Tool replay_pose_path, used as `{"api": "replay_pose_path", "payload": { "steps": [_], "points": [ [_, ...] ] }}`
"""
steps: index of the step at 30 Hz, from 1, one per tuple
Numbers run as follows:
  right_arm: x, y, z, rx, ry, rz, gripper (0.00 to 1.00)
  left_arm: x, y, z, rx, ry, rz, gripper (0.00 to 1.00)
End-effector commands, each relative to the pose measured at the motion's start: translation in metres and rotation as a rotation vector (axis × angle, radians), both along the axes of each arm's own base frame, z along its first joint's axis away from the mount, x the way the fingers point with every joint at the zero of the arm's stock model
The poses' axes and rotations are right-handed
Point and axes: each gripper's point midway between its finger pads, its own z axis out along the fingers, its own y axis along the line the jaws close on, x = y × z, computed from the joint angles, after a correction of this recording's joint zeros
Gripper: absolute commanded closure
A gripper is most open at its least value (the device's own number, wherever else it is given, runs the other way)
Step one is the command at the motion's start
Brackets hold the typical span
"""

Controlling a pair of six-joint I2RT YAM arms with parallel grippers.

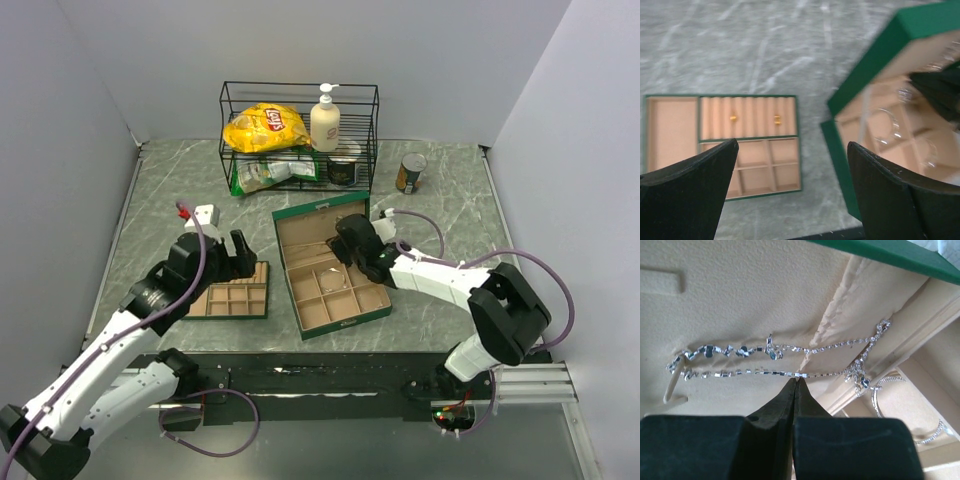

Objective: Organize the mixed jewelry

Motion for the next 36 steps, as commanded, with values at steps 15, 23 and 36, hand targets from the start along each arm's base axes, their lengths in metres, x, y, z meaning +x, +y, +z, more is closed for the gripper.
{"api": "replay_pose_path", "payload": {
  "steps": [15,23,36],
  "points": [
    [-0.012,-0.002,0.019,0.042,-0.068,0.087,1.0,-0.02,-0.107,0.07,-0.201,-0.24,-0.595,0.04],
    [-0.013,0.005,0.017,0.048,-0.065,0.145,1.0,-0.017,-0.155,0.072,-0.125,-0.292,-0.756,0.04],
    [-0.017,0.002,0.021,0.035,-0.074,0.165,1.0,0.01,-0.186,0.05,-0.008,-0.375,-0.82,0.04]
  ]
}}
